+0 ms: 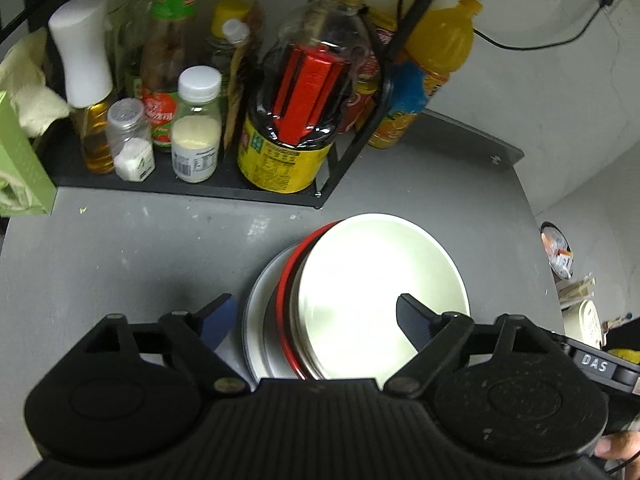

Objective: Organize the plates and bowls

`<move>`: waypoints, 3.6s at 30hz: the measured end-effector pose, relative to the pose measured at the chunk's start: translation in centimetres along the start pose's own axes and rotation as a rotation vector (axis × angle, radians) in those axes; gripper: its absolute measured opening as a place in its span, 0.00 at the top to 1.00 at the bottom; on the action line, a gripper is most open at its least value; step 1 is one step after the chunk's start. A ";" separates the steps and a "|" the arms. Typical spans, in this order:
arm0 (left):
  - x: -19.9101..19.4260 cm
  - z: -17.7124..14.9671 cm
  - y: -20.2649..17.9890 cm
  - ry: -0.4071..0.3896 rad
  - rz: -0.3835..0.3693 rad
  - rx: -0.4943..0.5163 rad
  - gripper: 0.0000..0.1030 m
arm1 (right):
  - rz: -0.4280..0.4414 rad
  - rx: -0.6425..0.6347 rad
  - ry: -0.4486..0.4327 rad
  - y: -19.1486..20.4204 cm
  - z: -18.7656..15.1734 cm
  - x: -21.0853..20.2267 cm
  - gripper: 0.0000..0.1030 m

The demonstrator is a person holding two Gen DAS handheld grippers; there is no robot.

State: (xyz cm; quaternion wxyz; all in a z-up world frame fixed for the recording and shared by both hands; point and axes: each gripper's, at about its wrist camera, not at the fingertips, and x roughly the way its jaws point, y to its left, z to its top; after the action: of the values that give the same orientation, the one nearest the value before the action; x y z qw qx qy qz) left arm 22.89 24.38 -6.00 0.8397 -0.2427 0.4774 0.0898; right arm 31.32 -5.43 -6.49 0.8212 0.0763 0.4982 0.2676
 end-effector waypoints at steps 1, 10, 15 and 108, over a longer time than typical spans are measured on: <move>0.0 0.0 -0.2 -0.002 -0.004 0.009 0.15 | -0.011 0.007 -0.008 -0.2 -0.2 -0.3 0.11; 0.2 -0.9 -3.3 -0.001 -0.045 0.113 0.11 | -0.108 0.061 -0.075 -2.4 -1.8 -3.6 0.07; 0.3 -1.8 -4.6 -0.006 -0.049 0.153 0.10 | -0.133 0.055 -0.106 -2.7 -2.9 -5.4 0.03; -17.9 -23.2 -7.9 -0.278 -0.002 0.285 0.01 | -0.129 -0.125 -0.297 -0.6 -19.1 -23.0 0.00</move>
State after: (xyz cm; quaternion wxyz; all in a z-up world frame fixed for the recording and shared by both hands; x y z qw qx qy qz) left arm -1.11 7.59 1.76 0.9235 -0.1073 0.3646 0.0530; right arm 6.83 -20.50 1.77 0.9044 0.0319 0.3576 0.2306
